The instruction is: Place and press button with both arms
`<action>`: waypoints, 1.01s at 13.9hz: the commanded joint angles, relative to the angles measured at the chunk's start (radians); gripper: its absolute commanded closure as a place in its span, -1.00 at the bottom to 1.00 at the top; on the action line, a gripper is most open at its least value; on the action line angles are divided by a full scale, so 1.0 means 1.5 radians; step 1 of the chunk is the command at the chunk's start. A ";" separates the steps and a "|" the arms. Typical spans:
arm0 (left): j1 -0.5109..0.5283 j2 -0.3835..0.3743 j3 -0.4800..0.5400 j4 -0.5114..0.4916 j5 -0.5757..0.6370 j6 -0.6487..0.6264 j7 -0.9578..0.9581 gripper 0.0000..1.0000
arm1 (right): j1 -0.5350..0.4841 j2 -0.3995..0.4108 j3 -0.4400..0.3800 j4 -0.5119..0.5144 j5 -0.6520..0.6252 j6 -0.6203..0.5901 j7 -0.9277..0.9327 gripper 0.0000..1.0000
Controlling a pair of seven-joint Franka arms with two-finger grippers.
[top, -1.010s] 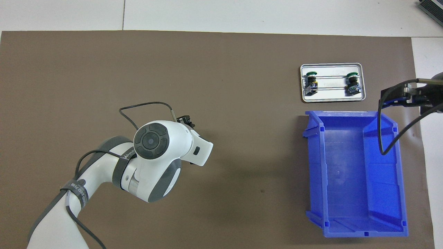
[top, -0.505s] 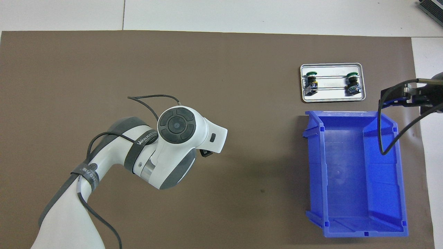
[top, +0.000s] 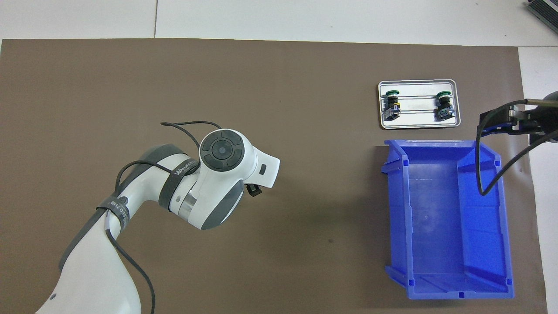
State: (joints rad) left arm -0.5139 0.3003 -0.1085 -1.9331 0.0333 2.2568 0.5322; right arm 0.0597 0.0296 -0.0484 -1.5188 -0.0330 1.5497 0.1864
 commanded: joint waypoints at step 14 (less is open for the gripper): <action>0.009 -0.012 -0.001 -0.099 0.015 0.113 0.091 -1.00 | -0.004 -0.014 0.003 -0.017 0.008 0.012 0.002 -1.00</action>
State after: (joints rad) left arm -0.5061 0.3002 -0.1084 -2.0474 0.0359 2.3897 0.6530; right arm 0.0597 0.0296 -0.0484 -1.5188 -0.0330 1.5497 0.1864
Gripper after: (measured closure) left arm 0.000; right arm 0.000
